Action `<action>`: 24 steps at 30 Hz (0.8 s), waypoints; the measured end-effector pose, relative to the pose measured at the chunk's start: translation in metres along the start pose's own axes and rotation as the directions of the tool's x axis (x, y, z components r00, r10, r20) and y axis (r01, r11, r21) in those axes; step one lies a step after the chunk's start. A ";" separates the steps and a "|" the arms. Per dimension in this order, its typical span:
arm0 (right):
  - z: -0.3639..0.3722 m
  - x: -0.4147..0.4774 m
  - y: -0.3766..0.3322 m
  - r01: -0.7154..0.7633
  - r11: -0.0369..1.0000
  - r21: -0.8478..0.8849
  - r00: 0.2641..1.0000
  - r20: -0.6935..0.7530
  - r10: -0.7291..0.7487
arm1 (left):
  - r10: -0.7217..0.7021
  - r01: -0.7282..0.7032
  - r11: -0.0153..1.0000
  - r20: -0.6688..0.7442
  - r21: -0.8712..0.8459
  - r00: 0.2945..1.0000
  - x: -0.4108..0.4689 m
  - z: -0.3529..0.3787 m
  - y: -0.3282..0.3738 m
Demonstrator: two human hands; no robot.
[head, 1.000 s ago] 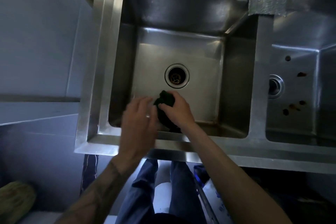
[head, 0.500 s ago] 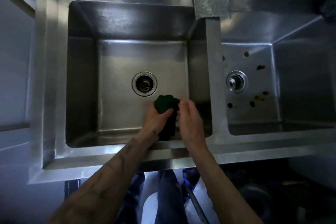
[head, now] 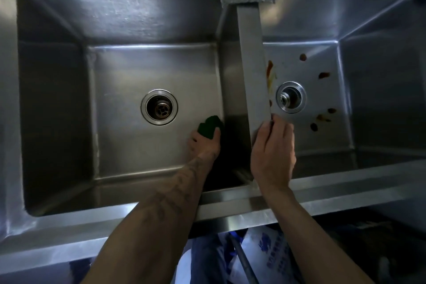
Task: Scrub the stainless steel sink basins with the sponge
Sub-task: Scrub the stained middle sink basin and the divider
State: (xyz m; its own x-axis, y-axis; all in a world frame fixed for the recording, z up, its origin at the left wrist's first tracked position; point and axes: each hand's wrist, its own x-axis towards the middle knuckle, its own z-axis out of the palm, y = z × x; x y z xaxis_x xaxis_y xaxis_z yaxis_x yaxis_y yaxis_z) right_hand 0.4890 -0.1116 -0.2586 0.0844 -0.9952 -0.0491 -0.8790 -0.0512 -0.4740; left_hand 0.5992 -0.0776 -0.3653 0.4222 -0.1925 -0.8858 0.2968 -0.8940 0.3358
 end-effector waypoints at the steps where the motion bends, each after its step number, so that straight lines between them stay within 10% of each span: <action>1: 0.001 0.000 0.000 0.011 1.000 -0.009 1.000 -0.006 -0.011 | -0.009 0.013 0.998 0.061 -0.065 0.998 -0.003 0.006 0.002; 8: 0.000 -0.001 -0.003 0.010 1.000 -0.025 1.000 0.005 -0.009 | 0.085 0.126 0.875 0.404 -0.468 0.911 -0.045 -0.012 0.013; 13: -0.001 0.000 -0.005 -0.007 1.000 -0.031 1.000 0.007 0.007 | 0.248 -0.154 0.919 0.227 -0.364 0.942 -0.069 0.001 0.016; 18: -0.001 0.000 -0.005 0.000 0.999 -0.038 1.000 0.002 0.000 | 0.083 -0.055 0.977 0.125 -0.208 0.989 -0.059 0.015 0.026; 24: -0.001 0.000 -0.006 -0.005 0.999 -0.036 1.000 0.019 0.006 | 0.363 -0.325 0.884 0.056 -0.338 0.930 -0.071 0.013 0.019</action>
State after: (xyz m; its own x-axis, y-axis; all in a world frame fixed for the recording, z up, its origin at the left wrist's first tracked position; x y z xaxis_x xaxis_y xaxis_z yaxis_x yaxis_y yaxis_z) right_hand 0.4934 -0.1111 -0.2551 0.0884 -0.9937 -0.0687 -0.8959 -0.0491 -0.4415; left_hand 0.5640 -0.0862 -0.2996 0.4521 -0.5265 -0.7199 0.4145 -0.5907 0.6923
